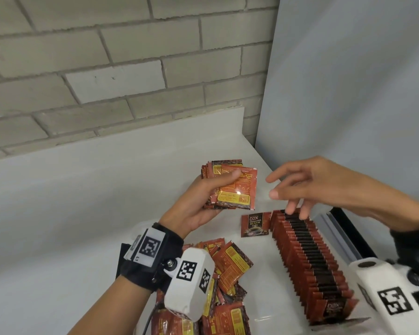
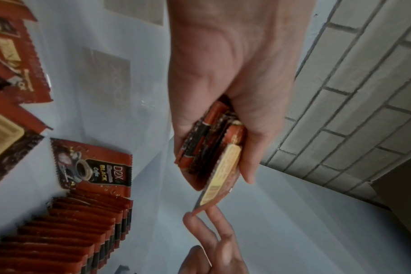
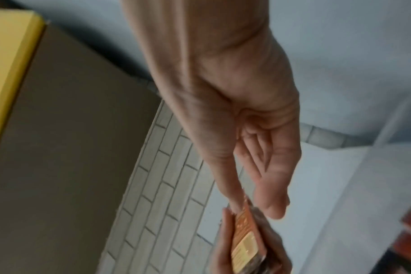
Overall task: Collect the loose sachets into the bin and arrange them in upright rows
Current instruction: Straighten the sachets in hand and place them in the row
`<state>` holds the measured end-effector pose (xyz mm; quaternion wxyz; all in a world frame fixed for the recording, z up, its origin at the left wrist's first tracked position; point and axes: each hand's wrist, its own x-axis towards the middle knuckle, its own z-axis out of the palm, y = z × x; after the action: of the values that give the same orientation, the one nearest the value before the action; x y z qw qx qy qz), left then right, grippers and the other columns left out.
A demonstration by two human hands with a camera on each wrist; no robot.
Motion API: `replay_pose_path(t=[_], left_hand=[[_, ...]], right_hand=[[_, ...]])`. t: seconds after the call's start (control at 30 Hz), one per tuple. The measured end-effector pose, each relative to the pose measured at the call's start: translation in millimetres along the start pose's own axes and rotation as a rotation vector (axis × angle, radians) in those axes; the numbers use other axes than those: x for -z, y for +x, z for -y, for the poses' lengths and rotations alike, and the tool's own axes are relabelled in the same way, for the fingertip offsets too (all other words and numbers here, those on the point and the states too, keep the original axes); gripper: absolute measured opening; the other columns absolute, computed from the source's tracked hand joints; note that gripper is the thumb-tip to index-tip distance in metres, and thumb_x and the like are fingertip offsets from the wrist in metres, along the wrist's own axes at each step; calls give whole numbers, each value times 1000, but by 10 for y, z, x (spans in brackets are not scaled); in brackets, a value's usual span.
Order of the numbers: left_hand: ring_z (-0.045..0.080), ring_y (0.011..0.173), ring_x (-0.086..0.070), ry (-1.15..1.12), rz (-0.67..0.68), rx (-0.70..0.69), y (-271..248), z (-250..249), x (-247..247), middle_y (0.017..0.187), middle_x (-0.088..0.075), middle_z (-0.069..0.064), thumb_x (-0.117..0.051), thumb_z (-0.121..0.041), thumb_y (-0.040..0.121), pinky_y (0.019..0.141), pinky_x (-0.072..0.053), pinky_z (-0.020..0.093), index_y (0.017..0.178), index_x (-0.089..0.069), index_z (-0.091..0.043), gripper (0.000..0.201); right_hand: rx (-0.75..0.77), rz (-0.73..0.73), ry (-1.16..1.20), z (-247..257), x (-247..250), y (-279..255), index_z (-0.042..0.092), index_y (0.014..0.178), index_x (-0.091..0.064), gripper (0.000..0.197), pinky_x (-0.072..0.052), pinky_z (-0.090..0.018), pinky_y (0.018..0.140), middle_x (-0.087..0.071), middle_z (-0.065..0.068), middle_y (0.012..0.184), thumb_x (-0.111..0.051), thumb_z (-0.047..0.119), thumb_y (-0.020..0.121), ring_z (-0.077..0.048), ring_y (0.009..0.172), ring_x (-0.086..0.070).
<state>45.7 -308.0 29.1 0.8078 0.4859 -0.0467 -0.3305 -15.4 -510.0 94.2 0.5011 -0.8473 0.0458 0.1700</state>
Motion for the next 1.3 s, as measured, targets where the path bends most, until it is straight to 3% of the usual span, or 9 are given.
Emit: replay_pose_path(t=[0.1, 0.23, 0.33, 0.53, 0.7, 0.9, 1.03, 1.13, 1.3], left_hand=[[19, 84, -71, -6, 37, -24, -11, 7, -23, 93, -73, 8, -65, -15, 76, 76, -58, 29, 104, -65, -12, 28], [23, 89, -70, -18, 52, -45, -22, 19, -30, 101, -71, 11, -63, -14, 79, 78, -58, 34, 109, -65, -18, 30], [23, 92, -69, -2, 44, -30, -17, 22, -24, 104, -71, 10, -67, -29, 73, 73, -58, 32, 96, -74, -22, 25], [22, 84, -68, 15, 49, 66, -10, -5, -9, 99, -70, 14, -52, -58, 75, 79, -55, 35, 117, -62, -12, 63], [26, 75, -69, -63, 130, 82, -11, 18, 9, 91, -67, 17, -70, -38, 77, 70, -59, 37, 105, -68, -17, 35], [27, 79, -71, -80, 236, 84, -11, 26, 24, 98, -70, 17, -90, -18, 55, 63, -58, 35, 100, -74, -13, 48], [26, 91, -70, -74, 230, 28, -14, 25, 3, 100, -72, 14, -89, -12, 52, 69, -58, 33, 94, -76, -16, 45], [26, 88, -71, -127, 169, -30, -13, 13, -1, 100, -72, 15, -84, -7, 57, 63, -58, 31, 90, -78, -17, 36], [22, 90, -70, -183, 66, -141, 5, -2, -14, 100, -72, 10, -69, -9, 78, 74, -58, 32, 90, -78, -24, 21]], right_hand=[[0, 0, 104, 8, -130, -47, 21, 108, -64, 47, -53, -23, 51, -74, -2, 86, -77, 34, 65, -20, 65, -70], [51, -81, 195, -73, -338, 16, 16, 109, -62, 36, -48, -22, 43, -73, -7, 82, -76, 20, 77, -18, 55, -63], [85, -138, 222, -117, -352, 31, 12, 103, -66, 23, -42, -20, 41, -70, -6, 75, -73, 12, 81, -15, 49, -56], [310, -262, 284, -83, -255, -96, 8, 81, -68, 4, -50, -19, 52, -71, -6, 68, -71, 10, 78, -14, 51, -61], [513, -378, 207, -102, -279, -147, 14, 84, -74, 10, -56, -22, 68, -74, -4, 76, -73, 15, 74, -17, 70, -71], [703, -420, -176, -190, -307, -107, 18, 89, -77, 19, -51, -14, 67, -72, 8, 91, -73, 3, 77, -8, 83, -67], [620, -377, -159, -205, -307, -118, 24, 95, -76, 23, -51, -15, 65, -70, 11, 93, -71, 8, 80, -11, 83, -65], [388, -313, 50, -187, -293, -132, 27, 106, -67, 36, -55, -23, 70, -70, 8, 94, -63, -1, 84, -12, 78, -66], [82, -41, 415, -146, -308, -159, 16, 111, -62, 29, -52, -35, 92, -73, -7, 98, -67, 18, 82, -24, 93, -70]])
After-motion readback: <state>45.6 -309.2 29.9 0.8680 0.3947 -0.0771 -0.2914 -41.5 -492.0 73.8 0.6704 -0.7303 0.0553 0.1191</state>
